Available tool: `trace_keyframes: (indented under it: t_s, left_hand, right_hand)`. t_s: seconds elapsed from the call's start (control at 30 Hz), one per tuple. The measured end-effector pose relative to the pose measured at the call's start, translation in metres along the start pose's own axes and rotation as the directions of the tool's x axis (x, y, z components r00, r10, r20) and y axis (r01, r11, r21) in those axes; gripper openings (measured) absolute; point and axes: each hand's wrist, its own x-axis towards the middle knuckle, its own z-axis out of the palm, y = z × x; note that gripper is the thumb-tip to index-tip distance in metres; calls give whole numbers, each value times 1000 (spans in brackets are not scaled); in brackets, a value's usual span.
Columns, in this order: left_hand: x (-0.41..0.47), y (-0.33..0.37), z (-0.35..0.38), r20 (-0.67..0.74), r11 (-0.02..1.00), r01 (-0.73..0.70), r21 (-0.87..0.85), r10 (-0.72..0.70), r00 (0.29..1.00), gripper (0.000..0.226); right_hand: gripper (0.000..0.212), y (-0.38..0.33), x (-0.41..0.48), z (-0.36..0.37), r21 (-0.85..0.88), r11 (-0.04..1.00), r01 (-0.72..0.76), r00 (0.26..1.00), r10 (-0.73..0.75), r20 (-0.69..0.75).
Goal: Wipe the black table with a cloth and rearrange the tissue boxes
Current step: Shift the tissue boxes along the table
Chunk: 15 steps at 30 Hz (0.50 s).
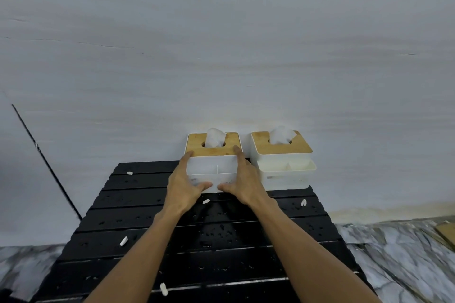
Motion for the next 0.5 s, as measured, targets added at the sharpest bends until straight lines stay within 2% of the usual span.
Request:
trace_keyframes:
  t_s: [0.5]
  left_hand:
    - [-8,7,-7,43,998,-37,54,35,998,109]
  right_hand:
    - [124,-6,-9,-6,-16,1000,3,1000,-3,-4]
